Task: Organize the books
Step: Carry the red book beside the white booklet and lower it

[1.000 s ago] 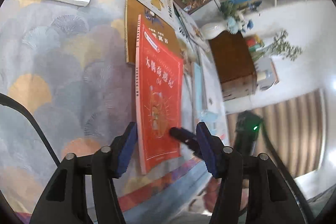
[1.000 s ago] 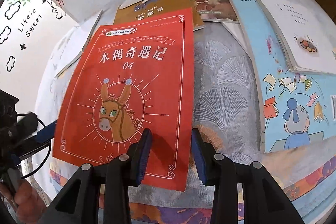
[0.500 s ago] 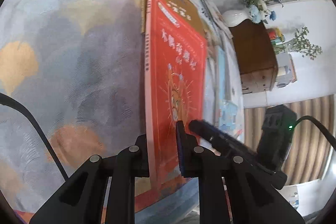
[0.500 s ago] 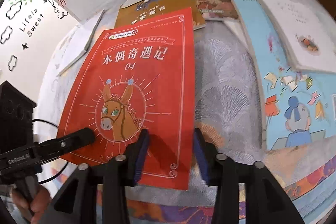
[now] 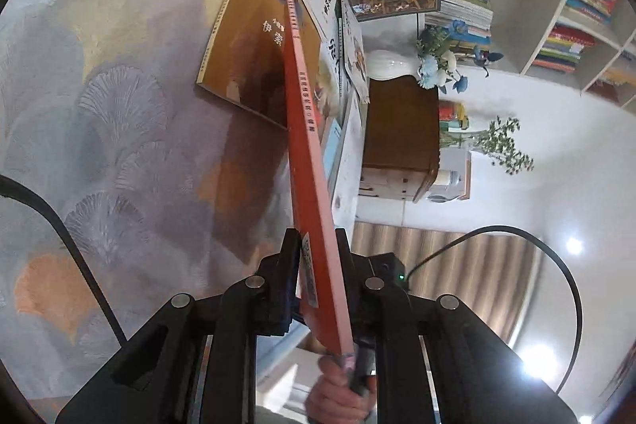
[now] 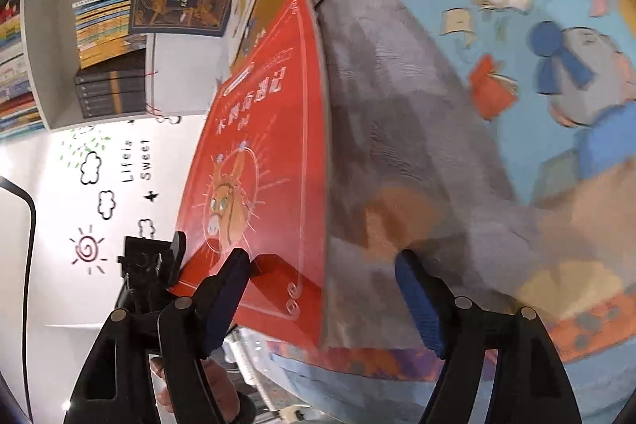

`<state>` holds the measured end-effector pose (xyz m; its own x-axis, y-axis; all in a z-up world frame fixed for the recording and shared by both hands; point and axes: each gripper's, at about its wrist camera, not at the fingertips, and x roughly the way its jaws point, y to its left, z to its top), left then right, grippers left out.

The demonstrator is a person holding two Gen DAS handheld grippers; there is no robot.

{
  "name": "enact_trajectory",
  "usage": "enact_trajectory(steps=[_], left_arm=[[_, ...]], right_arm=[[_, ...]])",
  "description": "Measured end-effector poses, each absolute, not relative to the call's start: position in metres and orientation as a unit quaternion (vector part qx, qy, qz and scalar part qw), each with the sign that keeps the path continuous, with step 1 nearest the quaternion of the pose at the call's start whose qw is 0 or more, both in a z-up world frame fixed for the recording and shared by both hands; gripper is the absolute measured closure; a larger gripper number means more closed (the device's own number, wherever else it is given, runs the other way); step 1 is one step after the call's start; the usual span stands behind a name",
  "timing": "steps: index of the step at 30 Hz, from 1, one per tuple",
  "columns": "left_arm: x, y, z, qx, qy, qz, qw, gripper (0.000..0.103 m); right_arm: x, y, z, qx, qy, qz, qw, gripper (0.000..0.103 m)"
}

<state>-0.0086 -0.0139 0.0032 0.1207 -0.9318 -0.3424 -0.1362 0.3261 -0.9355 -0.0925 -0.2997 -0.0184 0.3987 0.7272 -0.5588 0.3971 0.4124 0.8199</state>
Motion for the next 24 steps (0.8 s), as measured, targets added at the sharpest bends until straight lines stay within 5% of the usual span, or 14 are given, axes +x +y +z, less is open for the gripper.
enact_trajectory(steps=[2, 4, 8, 20, 24], left_arm=[[-0.009, -0.015, 0.000, -0.475, 0.572, -0.341, 0.575, 0.091], [-0.009, -0.016, -0.003, -0.471, 0.580, -0.337, 0.573, 0.091], [-0.009, -0.013, 0.002, -0.403, 0.598, -0.314, 0.618, 0.091], [-0.026, -0.046, 0.043, -0.136, 0.569, -0.308, 0.750, 0.085], [-0.029, -0.038, 0.057, -0.137, 0.547, -0.323, 0.760, 0.085]], right_arm=[[-0.085, -0.294, -0.021, 0.538, 0.523, 0.136, 0.647, 0.033], [-0.081, -0.293, -0.018, 0.544, 0.511, 0.140, 0.650, 0.054], [-0.081, -0.289, -0.002, 0.510, 0.509, 0.126, 0.682, 0.073], [-0.080, -0.239, 0.066, 0.206, 0.532, 0.068, 0.818, 0.076], [-0.092, -0.231, 0.083, 0.159, 0.518, 0.071, 0.837, 0.076]])
